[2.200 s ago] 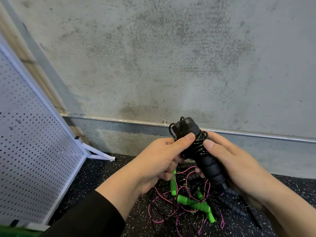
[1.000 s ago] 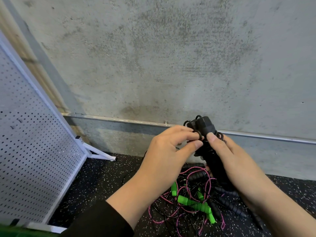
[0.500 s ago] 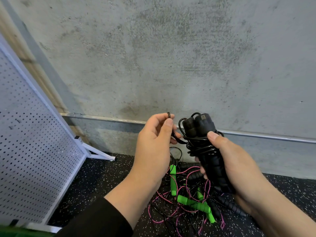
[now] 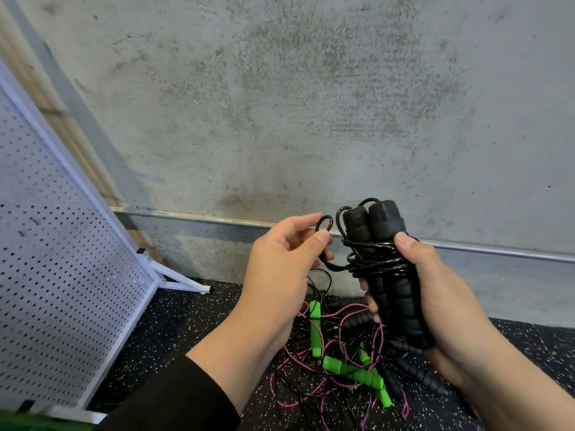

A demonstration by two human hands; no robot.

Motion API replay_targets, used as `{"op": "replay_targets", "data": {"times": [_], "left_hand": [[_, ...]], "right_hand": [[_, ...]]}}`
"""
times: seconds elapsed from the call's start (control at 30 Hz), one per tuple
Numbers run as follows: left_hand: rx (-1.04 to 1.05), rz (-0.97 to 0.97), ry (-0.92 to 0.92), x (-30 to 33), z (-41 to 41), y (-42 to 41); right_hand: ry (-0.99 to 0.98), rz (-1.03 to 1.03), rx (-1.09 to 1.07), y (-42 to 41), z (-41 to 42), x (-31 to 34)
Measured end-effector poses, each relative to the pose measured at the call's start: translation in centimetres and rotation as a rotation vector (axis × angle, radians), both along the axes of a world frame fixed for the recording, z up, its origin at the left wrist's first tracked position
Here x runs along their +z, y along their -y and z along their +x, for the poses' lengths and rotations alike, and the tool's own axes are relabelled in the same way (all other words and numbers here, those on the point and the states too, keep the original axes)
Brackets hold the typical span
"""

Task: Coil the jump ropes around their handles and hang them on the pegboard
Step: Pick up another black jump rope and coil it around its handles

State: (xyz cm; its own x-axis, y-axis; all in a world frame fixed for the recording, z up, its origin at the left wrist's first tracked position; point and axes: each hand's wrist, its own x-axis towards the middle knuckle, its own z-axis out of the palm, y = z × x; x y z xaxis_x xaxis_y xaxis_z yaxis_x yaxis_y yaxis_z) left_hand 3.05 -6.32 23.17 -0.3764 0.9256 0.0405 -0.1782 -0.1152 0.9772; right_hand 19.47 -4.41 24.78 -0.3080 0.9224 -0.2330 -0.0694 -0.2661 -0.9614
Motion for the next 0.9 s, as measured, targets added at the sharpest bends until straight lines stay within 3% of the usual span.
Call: {"op": "replay_targets", "data": {"times": [0.57, 0.83, 0.9], "left_hand": [[-0.118, 0.108, 0.016, 0.22, -0.09, 0.40], [-0.174, 0.120, -0.317, 0.55, -0.08, 0.92], [-0.159, 0.108, -0.278, 0.52, 0.00, 0.97]], "right_hand": [[-0.096, -0.068, 0.148, -0.28, 0.75, -0.23], [-0.126, -0.138, 0.161, -0.24, 0.64, -0.34], [-0.133, -0.144, 0.165, -0.21, 0.58, -0.32]]}}
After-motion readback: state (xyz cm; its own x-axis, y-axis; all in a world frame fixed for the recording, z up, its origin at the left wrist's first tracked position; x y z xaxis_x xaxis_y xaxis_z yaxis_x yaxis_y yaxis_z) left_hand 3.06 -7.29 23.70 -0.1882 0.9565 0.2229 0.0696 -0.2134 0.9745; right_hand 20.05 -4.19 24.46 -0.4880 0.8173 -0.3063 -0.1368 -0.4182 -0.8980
